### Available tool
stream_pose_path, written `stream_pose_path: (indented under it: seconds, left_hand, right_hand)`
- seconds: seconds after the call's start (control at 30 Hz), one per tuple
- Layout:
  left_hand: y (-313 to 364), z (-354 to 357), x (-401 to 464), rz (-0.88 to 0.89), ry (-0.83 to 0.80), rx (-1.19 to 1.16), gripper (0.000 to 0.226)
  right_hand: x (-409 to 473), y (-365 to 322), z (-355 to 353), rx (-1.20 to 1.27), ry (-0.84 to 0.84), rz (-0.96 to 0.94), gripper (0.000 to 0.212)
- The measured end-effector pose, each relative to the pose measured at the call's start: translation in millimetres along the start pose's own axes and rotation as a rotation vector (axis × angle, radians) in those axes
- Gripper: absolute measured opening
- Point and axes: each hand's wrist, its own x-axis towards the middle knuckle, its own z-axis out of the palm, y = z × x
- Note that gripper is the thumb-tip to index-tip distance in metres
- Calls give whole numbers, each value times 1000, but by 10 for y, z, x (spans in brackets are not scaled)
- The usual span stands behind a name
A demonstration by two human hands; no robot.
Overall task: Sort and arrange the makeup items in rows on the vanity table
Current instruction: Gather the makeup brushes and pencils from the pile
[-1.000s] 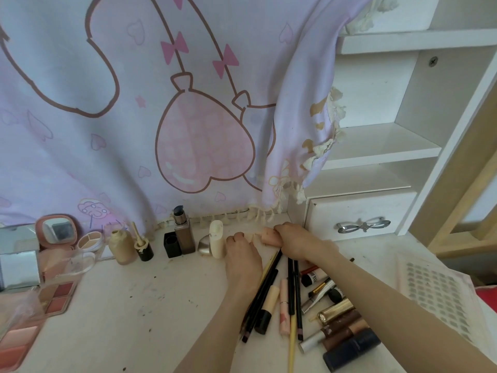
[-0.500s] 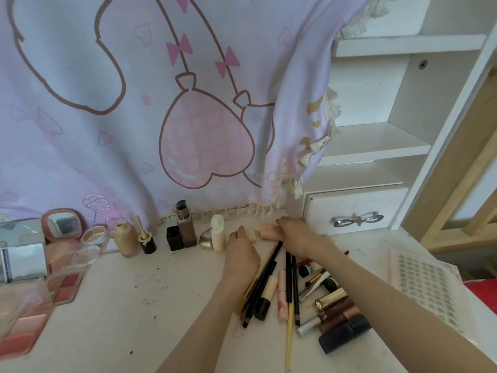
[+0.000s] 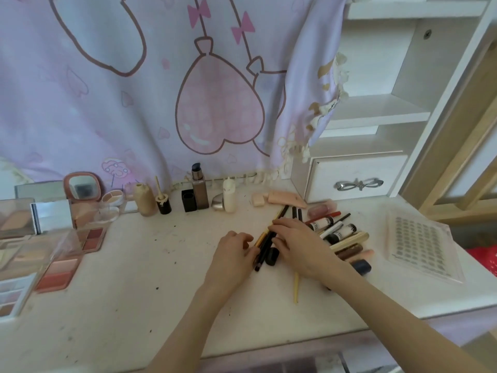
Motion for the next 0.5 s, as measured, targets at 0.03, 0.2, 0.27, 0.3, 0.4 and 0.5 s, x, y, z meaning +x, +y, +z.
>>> stream_pose_path:
  seconds: [0.03, 0.2, 0.27, 0.3, 0.4, 0.5]
  left_hand:
    - [8, 3, -3, 5, 5, 10, 32]
    - [-19, -53, 12, -15, 7, 111, 31]
    - [-97, -92, -25, -31, -3, 158, 30]
    - [-135, -111, -46, -37, -14, 183, 30]
    - [-180, -144, -56, -34, -56, 227, 27]
    - [-117, -158, -24, -32, -49, 273, 22]
  right_hand:
    - [-38, -14, 12, -11, 13, 10, 39]
    - [-196, 74, -72, 10, 141, 135, 29]
    - [-245, 137, -117, 65, 178, 192, 24]
    - [-267, 161, -138, 106, 196, 220, 21]
    - [-298, 187, -169, 201, 221, 274, 18]
    - [-284, 152, -158, 206, 222, 247, 19]
